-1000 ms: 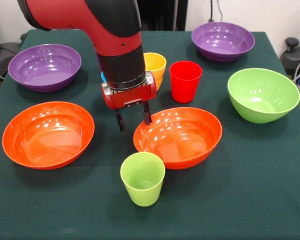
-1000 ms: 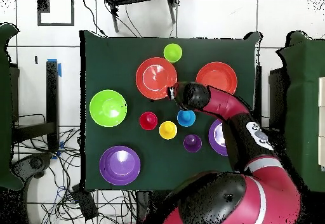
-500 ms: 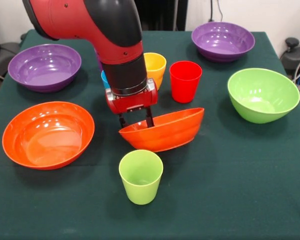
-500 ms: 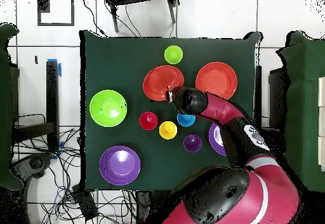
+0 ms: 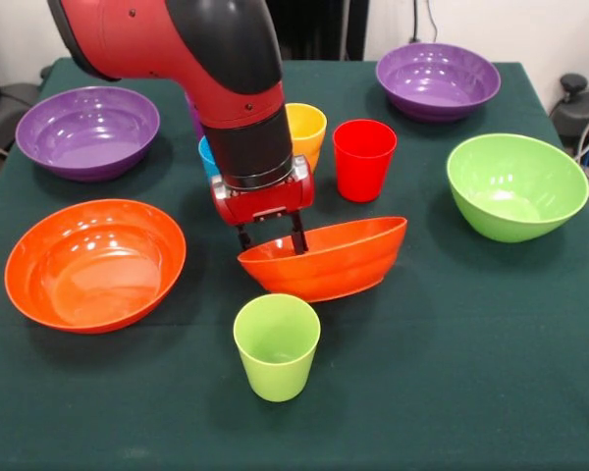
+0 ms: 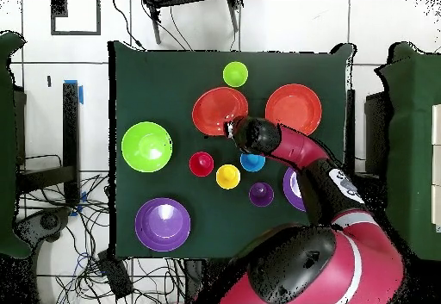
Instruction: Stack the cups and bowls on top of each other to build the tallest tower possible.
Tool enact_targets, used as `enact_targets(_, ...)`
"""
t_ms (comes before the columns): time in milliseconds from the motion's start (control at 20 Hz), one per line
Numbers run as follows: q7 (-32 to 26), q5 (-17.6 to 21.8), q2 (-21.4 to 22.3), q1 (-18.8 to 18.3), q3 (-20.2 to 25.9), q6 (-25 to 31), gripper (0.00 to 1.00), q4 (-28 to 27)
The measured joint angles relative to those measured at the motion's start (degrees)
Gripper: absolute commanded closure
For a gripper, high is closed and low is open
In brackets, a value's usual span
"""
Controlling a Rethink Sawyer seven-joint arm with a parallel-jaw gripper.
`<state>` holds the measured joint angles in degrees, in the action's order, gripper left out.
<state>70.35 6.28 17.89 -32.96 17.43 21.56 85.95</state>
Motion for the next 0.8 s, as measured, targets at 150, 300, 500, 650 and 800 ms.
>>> enact_targets(150, 0.00, -0.43, -0.04, 0.52, 0.01, 0.00, 0.00, -0.02)
enact_targets(300, 0.00, -0.74, -0.08, 1.08, 0.00, 0.00, 0.00, -0.07)
enact_targets(500, 0.00, -1.51, -0.10, 2.46, 0.04, 0.00, 0.00, -0.21)
enact_targets(650, 0.00, -1.93, -0.18, 3.07, 0.12, 0.00, 0.00, -0.41)
enact_targets(800, 0.00, -2.17, -0.24, 3.41, 0.15, 0.00, 0.00, -0.67)
